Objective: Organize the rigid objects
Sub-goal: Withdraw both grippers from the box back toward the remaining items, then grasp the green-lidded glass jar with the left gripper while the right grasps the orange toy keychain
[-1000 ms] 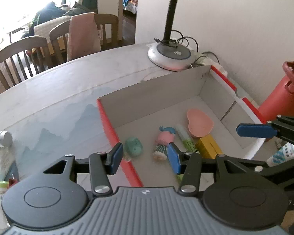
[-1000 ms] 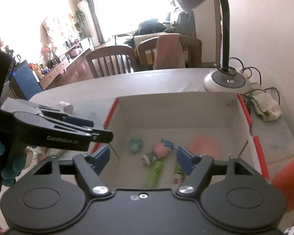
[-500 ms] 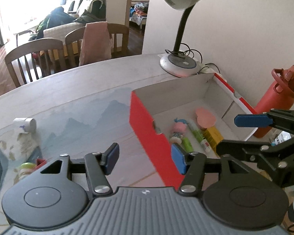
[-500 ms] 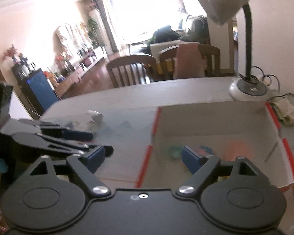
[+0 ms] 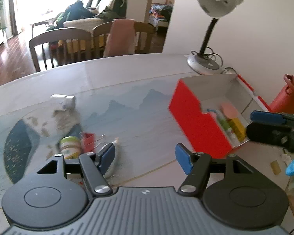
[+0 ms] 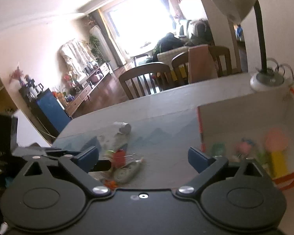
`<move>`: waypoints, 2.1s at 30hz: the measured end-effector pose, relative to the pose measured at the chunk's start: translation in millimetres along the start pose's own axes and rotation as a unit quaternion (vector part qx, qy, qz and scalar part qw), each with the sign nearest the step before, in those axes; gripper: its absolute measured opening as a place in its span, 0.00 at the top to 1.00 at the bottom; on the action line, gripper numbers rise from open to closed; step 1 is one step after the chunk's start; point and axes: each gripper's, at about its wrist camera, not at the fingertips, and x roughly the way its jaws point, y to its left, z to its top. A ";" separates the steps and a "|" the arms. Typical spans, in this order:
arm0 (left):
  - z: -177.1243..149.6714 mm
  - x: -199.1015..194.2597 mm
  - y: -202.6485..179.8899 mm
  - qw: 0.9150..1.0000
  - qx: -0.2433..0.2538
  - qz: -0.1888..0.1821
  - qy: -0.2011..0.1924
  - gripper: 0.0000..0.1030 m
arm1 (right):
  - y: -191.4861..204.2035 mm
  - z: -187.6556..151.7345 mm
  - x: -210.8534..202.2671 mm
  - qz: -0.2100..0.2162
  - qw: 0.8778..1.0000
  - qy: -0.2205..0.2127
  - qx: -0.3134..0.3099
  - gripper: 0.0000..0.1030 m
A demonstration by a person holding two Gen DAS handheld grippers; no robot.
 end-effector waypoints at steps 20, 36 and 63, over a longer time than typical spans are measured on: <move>-28.0 -2.2 105.7 0.999 -0.039 0.035 0.008 0.30 | 97.2 -41.9 63.0 -0.022 0.990 0.084 -0.112 0.02; -32.4 58.1 148.3 0.996 -0.066 0.038 0.043 0.30 | 113.5 -81.6 150.9 -0.071 0.977 0.130 -0.152 0.08; -30.9 104.0 146.6 0.997 -0.052 0.025 0.049 0.31 | 116.3 -111.0 209.7 -0.110 0.972 0.154 -0.136 0.46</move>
